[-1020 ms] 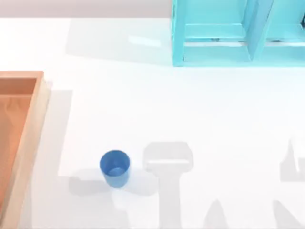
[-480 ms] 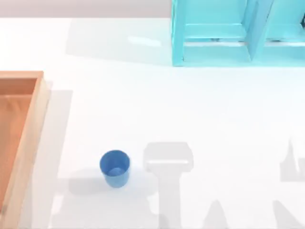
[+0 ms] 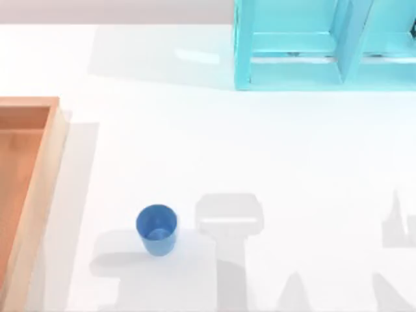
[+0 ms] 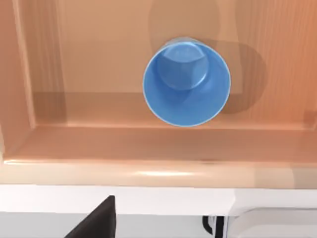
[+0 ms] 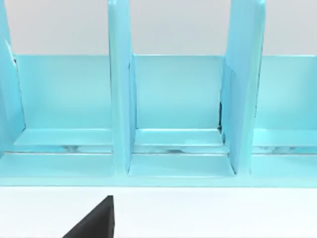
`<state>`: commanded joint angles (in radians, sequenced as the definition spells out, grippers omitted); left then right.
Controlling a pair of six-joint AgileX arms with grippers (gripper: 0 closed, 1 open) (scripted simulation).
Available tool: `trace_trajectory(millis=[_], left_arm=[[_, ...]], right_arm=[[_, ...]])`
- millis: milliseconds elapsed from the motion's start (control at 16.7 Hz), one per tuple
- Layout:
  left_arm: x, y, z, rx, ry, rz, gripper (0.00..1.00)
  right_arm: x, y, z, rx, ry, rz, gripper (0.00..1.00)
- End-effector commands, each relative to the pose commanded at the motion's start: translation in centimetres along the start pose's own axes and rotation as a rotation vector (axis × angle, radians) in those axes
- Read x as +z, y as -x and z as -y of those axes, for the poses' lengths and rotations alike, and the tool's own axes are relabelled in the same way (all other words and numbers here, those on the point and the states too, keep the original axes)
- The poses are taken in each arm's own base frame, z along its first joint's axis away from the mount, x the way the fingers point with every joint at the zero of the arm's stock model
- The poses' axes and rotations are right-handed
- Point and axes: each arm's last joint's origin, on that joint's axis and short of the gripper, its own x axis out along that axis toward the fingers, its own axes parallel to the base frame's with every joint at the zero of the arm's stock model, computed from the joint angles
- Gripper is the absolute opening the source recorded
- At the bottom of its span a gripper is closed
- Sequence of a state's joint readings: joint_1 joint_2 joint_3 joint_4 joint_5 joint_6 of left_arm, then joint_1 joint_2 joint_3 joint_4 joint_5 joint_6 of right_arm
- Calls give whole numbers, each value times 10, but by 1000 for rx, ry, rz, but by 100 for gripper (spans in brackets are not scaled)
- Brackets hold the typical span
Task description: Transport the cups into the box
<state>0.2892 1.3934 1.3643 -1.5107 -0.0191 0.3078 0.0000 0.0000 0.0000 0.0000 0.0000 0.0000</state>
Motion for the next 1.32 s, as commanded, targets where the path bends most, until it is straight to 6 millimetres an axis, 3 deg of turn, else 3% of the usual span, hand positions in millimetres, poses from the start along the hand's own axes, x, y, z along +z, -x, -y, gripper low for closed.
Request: trace_trajectory(millis=[240,420,540,720,900,1020,1140,1320], left_arm=[[10,-4,5,-5,3,-16,100],[38,-13,31,-12,2,-47,100],[58,-23,65,-11,1,-65,100],[79,-39,139,-3,-3,-77,100],[76,-55,220,-1,-2,-63,100],[67,-63,261,-9,-1,-47,100],[58,-69,287,-20,0,-32,100],[53,-72,299,-27,1,-24,100]], right_arm=[[0,0,0,0,0,0,100],[0,0,0,0,0,0,100],[0,0,0,0,0,0,100],[0,0,0,0,0,0,100],[0,0,0,0,0,0,100],[0,0,0,0,0,0,100],[0,0,0,0,0,0,100],[0,0,0,0,0,0,100]])
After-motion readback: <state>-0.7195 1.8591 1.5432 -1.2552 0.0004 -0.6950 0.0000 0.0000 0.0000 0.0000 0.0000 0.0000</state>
